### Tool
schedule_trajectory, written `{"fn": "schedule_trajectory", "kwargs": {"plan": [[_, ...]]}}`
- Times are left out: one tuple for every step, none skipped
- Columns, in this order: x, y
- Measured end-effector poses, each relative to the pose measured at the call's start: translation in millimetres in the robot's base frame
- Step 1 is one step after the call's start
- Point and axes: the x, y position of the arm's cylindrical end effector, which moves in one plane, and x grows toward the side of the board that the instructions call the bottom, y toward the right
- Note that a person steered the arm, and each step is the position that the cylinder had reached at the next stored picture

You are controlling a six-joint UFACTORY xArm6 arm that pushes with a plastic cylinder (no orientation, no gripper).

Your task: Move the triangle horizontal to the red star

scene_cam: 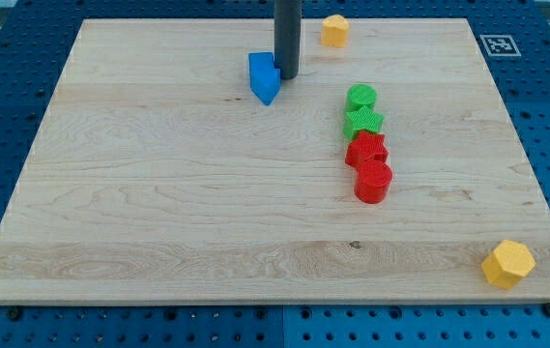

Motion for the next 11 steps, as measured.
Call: {"fn": "schedule_trajectory", "kwargs": {"plan": [[-0.3,-12.5],[-5.0,-18.0],[25.0,-13.4],[43.6,-13.4],[62.5,-15.5],[62.2,-22.7],[42.4,-41.7],[46.2,-45.0],[66.6,-45.0],[83.0,-45.0],[100.1,-44.9]]}}
